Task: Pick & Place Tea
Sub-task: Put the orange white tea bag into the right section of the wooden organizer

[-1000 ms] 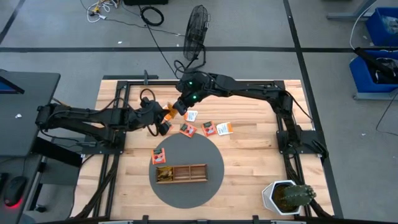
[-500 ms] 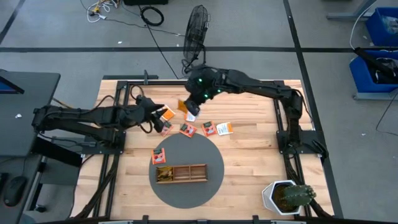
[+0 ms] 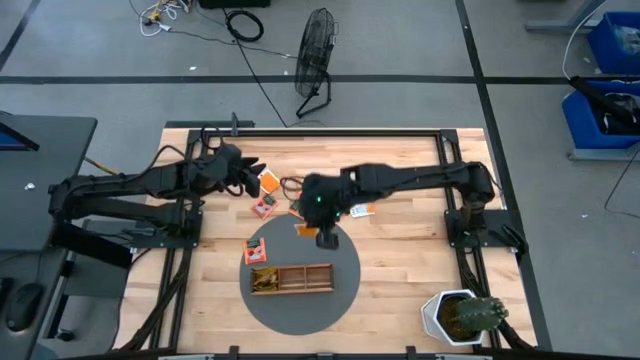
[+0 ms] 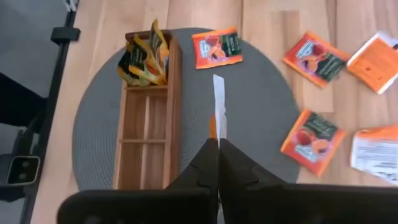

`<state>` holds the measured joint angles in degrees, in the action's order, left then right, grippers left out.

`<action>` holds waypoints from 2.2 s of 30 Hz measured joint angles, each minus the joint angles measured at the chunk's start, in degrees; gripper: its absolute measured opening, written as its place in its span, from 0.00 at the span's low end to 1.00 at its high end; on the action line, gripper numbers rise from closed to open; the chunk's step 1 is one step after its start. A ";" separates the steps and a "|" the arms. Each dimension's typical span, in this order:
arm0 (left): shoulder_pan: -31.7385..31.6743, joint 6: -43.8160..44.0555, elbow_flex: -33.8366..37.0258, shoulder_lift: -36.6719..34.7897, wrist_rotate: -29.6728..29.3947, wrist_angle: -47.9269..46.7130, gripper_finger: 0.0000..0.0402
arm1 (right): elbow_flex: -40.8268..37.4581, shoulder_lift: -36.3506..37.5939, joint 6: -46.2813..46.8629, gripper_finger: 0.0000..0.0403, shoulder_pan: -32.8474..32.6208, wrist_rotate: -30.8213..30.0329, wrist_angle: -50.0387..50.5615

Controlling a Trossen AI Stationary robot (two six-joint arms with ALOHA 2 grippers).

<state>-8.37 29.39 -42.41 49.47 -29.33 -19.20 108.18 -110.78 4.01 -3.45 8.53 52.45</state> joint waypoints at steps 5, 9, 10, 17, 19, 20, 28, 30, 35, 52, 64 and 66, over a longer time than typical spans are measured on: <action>-1.67 -0.03 0.00 0.02 2.67 -0.07 0.39 | -4.86 0.00 5.23 0.00 -3.45 -0.93 -5.63; -2.42 -0.01 0.00 0.02 6.30 -1.02 0.39 | -7.35 0.00 8.11 0.00 -5.95 -3.20 -8.43; -2.40 0.02 0.00 0.02 6.97 -1.48 0.39 | -7.89 0.00 8.95 0.00 -6.46 -3.58 -9.02; -2.40 1.33 0.00 0.02 13.33 -4.53 0.39 | -8.61 -0.02 10.82 0.00 -10.26 -9.30 -8.57; -2.40 1.46 0.00 0.02 15.15 -4.63 0.39 | -8.61 -0.02 12.06 0.00 -11.47 -11.86 -7.86; -2.40 1.46 0.00 0.00 15.97 -4.65 0.39 | -8.61 -0.02 12.59 0.00 -12.12 -12.89 -7.67; -2.39 5.74 0.00 0.00 27.87 -4.76 0.39 | -8.61 -0.02 15.55 0.00 -18.10 -19.06 -7.39; -2.09 8.52 0.00 0.02 30.94 -4.75 0.39 | -8.61 -0.43 16.61 0.00 -19.14 -20.05 -7.54; 0.42 12.31 0.00 0.02 32.58 -4.74 0.39 | -8.61 -2.24 17.58 0.00 -20.74 -21.88 -8.80; 3.48 11.44 0.04 0.02 31.92 -4.68 0.39 | -8.61 -7.96 15.03 0.00 -21.02 -18.39 -9.14; 3.45 10.02 0.02 0.02 31.90 -3.28 0.39 | -8.61 -9.14 13.47 0.00 -21.00 -17.28 -8.77; 3.45 9.93 0.02 0.02 31.91 -2.98 0.39 | -8.61 -9.27 13.27 0.02 -21.00 -17.28 -8.42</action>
<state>-4.92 39.31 -42.39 49.50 2.57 -22.18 99.57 -120.05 17.28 -24.45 -8.75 44.03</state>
